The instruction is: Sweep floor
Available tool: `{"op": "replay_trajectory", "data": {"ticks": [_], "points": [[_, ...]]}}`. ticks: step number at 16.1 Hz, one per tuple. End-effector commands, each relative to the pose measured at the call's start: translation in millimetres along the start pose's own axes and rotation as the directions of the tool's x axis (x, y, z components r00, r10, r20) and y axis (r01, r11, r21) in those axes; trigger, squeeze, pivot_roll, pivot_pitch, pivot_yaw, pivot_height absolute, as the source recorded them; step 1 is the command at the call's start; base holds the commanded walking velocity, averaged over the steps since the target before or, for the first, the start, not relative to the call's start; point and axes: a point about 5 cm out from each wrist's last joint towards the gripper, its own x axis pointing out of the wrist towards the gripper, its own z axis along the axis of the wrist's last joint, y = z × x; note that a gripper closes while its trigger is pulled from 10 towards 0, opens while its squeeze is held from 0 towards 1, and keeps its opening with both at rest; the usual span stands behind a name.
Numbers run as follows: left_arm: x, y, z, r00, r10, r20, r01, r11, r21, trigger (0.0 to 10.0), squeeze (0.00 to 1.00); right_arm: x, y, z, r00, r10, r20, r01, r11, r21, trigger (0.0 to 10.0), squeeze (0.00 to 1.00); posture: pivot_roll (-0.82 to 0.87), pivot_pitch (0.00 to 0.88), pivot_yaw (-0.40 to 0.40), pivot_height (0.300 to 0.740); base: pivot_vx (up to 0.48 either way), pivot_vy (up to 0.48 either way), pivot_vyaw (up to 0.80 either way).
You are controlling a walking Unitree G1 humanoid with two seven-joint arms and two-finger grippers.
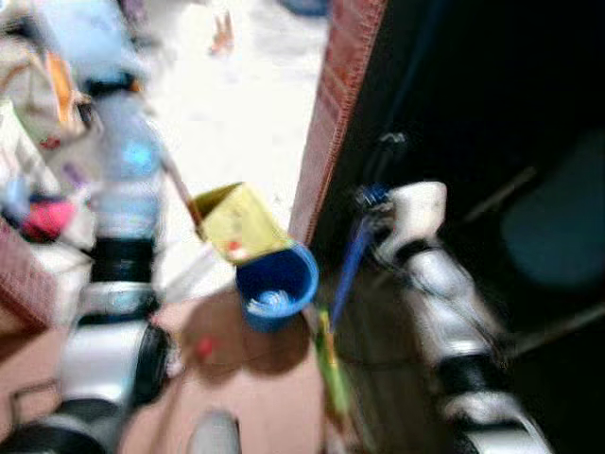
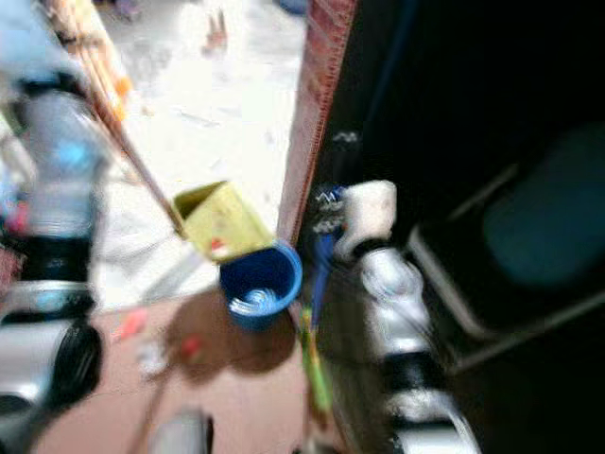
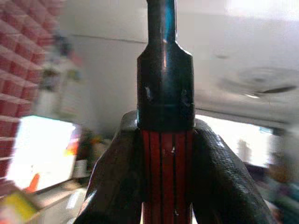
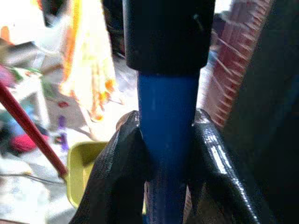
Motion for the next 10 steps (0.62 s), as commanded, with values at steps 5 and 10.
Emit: {"op": "replay_trajectory", "data": {"ticks": [5,10], "points": [[-1.2,-19.2,16,0.993,-0.085,0.078,0.085,0.996,0.004,10.0,0.00,-4.1,-11.7,5,0.999,-0.037,0.027,0.037,0.999,0.008,10.0,0.00,-0.05,0.000,-0.071,0.740,0.000,0.000,0.00],[-20.2,-36.8,8,0.967,-0.252,0.046,0.253,0.968,-0.005,10.0,0.00,-3.0,-12.8,5,0.999,-0.043,0.025,0.043,0.999,0.003,10.0,0.00,-0.04,0.000,-0.069,0.740,0.000,0.000,0.00]]}}
